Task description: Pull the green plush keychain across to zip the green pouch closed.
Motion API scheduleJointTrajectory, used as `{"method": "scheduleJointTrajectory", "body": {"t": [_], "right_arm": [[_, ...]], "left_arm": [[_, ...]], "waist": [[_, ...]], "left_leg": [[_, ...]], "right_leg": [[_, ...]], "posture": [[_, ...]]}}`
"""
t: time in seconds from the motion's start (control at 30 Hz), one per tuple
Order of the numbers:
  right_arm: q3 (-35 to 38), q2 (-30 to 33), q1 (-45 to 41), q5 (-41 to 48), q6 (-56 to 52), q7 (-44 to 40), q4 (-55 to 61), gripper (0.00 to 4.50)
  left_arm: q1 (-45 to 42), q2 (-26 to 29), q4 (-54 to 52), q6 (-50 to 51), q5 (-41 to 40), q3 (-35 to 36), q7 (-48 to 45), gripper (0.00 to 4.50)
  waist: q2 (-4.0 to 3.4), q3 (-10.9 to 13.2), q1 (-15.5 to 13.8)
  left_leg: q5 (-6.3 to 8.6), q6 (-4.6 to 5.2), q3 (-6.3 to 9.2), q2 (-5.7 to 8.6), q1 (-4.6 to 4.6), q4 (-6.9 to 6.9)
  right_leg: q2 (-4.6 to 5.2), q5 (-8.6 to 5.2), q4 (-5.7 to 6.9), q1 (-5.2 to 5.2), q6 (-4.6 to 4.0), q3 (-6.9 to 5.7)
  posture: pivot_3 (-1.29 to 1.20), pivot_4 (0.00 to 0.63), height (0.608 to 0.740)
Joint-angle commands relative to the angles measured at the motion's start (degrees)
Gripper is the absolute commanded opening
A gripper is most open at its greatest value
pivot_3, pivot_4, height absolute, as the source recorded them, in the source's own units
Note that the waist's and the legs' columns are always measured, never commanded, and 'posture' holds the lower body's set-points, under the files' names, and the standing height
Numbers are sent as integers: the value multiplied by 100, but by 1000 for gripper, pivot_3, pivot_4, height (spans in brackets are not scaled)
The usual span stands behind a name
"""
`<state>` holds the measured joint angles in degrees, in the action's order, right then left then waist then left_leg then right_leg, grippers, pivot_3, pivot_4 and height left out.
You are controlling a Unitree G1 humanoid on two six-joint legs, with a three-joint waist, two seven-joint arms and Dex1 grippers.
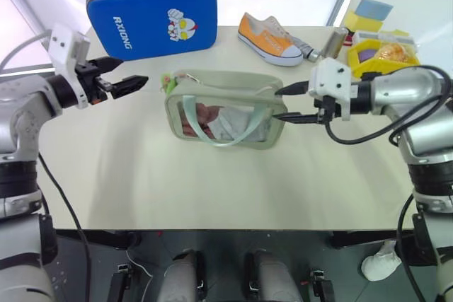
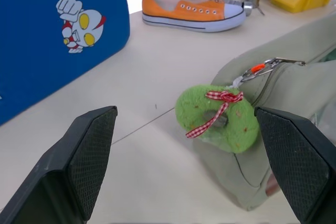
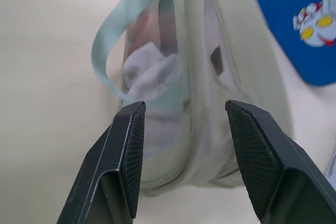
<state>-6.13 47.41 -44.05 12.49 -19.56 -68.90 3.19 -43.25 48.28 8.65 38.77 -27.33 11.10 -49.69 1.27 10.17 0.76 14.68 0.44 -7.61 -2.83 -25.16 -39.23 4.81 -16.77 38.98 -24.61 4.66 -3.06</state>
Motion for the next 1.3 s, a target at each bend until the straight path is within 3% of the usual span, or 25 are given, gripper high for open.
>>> {"method": "scheduleJointTrajectory", "body": {"t": [0.03, 0.13, 0.17, 0.27, 0.33, 0.37, 0.57, 0.83, 0.93, 1.17, 1.3], "right_arm": [[-32, -199, 41, -147, 152, 294, 9, 2496], [-137, -379, 31, -257, 296, 378, -101, 2496], [-129, -414, 28, -219, 261, 372, -71, 2270], [-87, -414, 44, -145, 206, 337, 1, 1335], [-72, -379, 76, -122, 202, 302, 38, 222], [-67, -352, 115, -111, 210, 274, 76, 49], [-77, -344, 207, -51, 138, 243, 249, 49], [-165, -455, 249, -60, 89, 334, 374, 49], [-153, -452, 228, -47, 66, 358, 382, 0], [-164, -433, 160, -156, 232, 388, 179, 0], [-173, -451, 61, -235, 410, 393, -49, 0]], "left_arm": [[-310, -116, 377, -397, 214, -133, -59, 4500], [-424, -228, 825, -708, 457, -368, -221, 4500], [-449, -245, 946, -819, 543, -446, -278, 4500], [-533, -324, 1289, -1172, 820, -702, -413, 4500], [-583, -386, 1500, -1403, 979, -837, -486, 4500], [-632, -429, 1675, -1571, 1099, -905, -473, 4500], [-1021, -817, 2418, -2027, 1318, -921, -411, 4500], [-1256, -1100, 2582, -2174, 1428, -981, -622, 4500], [-1191, -1084, 2509, -2097, 1334, -897, -782, 3717], [-1223, -937, 2268, -1750, 1167, -675, -951, 94], [-1421, -863, 1865, -981, 607, -327, -1075, 36]], "waist": [[0, 0, 1], [0, 0, 6], [0, 0, 5], [1, 0, -3], [1, 0, -4], [1, 0, -9], [2, -1, -11], [2, -1, 18], [2, -1, 6], [2, -1, 9], [2, 0, 7]], "left_leg": [[0, 0, -1, 0, 0, 0], [0, 0, -2, 0, 2, 0], [0, 0, -2, 0, 1, 0], [0, -1, -3, 1, 0, 0], [0, 0, -3, 1, 0, -2], [0, 0, -2, 1, 1, -2], [0, 0, -2, 1, 0, -3], [0, 0, -2, 1, 1, -3], [0, 0, -1, 0, 1, -3], [0, 0, -1, -1, 1, -3], [0, 0, 1, -1, 1, -3]], "right_leg": [[0, 0, 0, 0, 0, 0], [-2, 0, 1, 0, 0, 0], [-2, 0, 1, 0, 0, 0], [-2, 0, 0, 0, 0, 0], [-2, 0, 0, 0, 0, 0], [-2, 0, 0, 1, 0, 0], [-2, 0, 0, 2, 0, -1], [-3, 0, 1, 1, 1, -2], [-5, 0, 1, 2, 0, -2], [-5, 0, 1, 2, 1, -2], [-5, 0, 1, 2, 1, -2]], "posture": [[0, 150, 740], [0, 150, 740], [0, 150, 740], [0, 150, 740], [0, 150, 740], [0, 150, 740], [0, 150, 740], [0, 150, 740], [0, 150, 740], [0, 150, 740], [0, 150, 740]]}}
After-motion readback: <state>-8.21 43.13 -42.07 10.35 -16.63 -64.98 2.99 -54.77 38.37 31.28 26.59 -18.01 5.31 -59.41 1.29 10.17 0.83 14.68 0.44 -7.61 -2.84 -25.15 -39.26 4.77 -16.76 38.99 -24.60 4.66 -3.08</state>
